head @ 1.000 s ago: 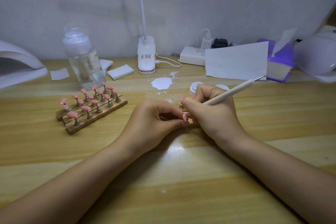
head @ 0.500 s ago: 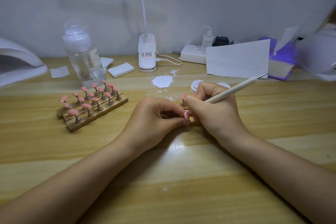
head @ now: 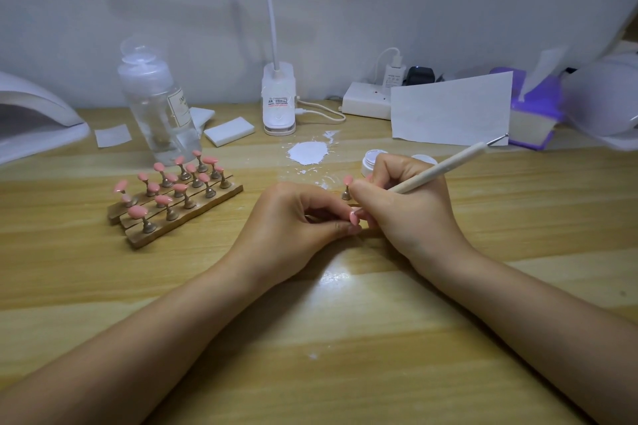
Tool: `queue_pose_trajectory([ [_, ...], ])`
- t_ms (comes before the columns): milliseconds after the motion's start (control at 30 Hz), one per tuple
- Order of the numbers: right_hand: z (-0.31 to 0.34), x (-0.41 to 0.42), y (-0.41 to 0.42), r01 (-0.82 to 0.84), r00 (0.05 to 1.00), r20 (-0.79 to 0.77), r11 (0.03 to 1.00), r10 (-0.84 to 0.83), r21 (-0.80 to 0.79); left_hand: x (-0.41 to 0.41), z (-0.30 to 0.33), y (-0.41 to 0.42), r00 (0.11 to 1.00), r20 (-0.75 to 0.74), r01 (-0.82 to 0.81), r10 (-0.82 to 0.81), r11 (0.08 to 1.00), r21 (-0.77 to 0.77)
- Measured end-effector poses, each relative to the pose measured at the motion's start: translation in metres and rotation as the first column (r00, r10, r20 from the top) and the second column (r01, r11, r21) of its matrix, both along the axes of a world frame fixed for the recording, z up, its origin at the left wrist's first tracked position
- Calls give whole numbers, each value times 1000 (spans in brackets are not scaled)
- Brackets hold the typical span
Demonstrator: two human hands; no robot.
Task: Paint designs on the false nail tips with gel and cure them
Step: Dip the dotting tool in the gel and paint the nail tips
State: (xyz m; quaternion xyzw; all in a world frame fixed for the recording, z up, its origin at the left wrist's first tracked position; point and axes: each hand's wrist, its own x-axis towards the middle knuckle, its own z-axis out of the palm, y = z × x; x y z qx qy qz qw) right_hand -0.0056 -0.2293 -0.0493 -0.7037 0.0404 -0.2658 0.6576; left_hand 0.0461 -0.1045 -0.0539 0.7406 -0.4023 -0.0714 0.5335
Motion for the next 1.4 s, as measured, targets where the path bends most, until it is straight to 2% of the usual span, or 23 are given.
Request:
queue_pose_trajectory([
  [400,-1,0,-1,24,1000,8,999,-23,-36,0,-1,0,1000,-11,0,0,1000,-3],
  [933,-2,1,-1,15,1000,2,999,-15,-28,1,-1,-1,1000,-9,-11,11,1000,2],
  [1100,1,0,0,57,998,4,998,-57,5,0,-2,0,1000,-12,-26,26,1000,-5],
  [1400,-2,-1,-2,-10,1000,11,999,11,-43,0,-1,0,1000,-12,-18,18,1000,6],
])
